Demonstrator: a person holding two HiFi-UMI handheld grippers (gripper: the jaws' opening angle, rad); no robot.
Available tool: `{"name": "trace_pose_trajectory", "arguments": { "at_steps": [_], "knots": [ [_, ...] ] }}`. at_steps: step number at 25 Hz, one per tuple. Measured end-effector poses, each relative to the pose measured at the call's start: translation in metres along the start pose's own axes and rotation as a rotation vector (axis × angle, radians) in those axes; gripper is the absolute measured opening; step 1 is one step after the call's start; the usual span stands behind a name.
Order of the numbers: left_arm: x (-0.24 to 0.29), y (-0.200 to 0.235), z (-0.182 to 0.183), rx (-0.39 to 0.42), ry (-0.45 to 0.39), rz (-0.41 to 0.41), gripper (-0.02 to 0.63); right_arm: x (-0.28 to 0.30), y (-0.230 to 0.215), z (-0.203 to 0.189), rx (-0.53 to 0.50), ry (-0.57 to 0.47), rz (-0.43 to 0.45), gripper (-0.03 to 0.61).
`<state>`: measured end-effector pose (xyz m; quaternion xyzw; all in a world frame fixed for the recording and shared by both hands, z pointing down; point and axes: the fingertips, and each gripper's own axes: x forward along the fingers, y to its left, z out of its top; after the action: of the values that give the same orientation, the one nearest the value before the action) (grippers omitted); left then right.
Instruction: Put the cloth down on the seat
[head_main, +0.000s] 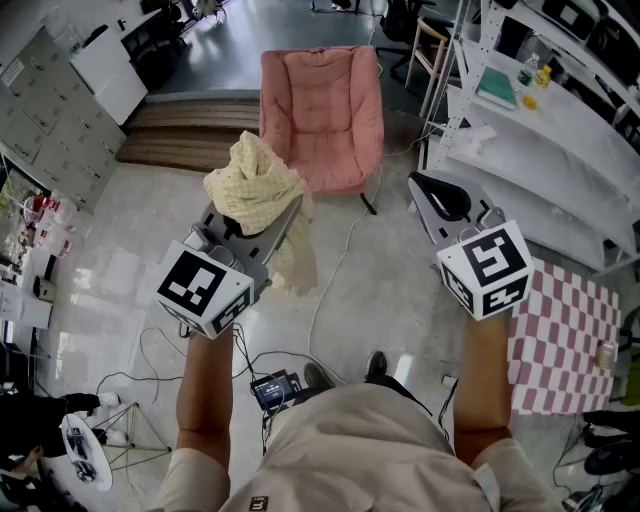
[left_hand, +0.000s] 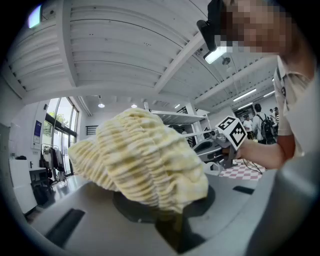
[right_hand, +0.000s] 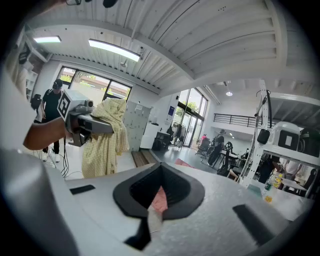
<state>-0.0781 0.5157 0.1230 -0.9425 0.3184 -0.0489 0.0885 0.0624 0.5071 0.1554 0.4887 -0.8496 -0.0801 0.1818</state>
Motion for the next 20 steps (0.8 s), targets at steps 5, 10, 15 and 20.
{"name": "trace_pose_trajectory", "arguments": {
  "at_steps": [5,10,15,20],
  "knots": [
    [-0.005,0.004,-0.004,-0.009,-0.002,-0.01,0.071,0.006,0.008,0.001,0.003,0.006,0.0,-0.011],
    [-0.01,0.01,-0.01,-0.019,-0.004,-0.035,0.071,0.013,0.017,0.004,0.007,0.017,-0.011,-0.011],
    [-0.017,0.013,-0.015,-0.027,-0.014,-0.064,0.071,0.017,0.028,0.005,0.01,0.026,-0.031,-0.011],
    [-0.026,0.019,-0.015,-0.024,-0.027,-0.094,0.071,0.023,0.037,0.015,0.051,-0.004,-0.057,-0.009]
  ]
}}
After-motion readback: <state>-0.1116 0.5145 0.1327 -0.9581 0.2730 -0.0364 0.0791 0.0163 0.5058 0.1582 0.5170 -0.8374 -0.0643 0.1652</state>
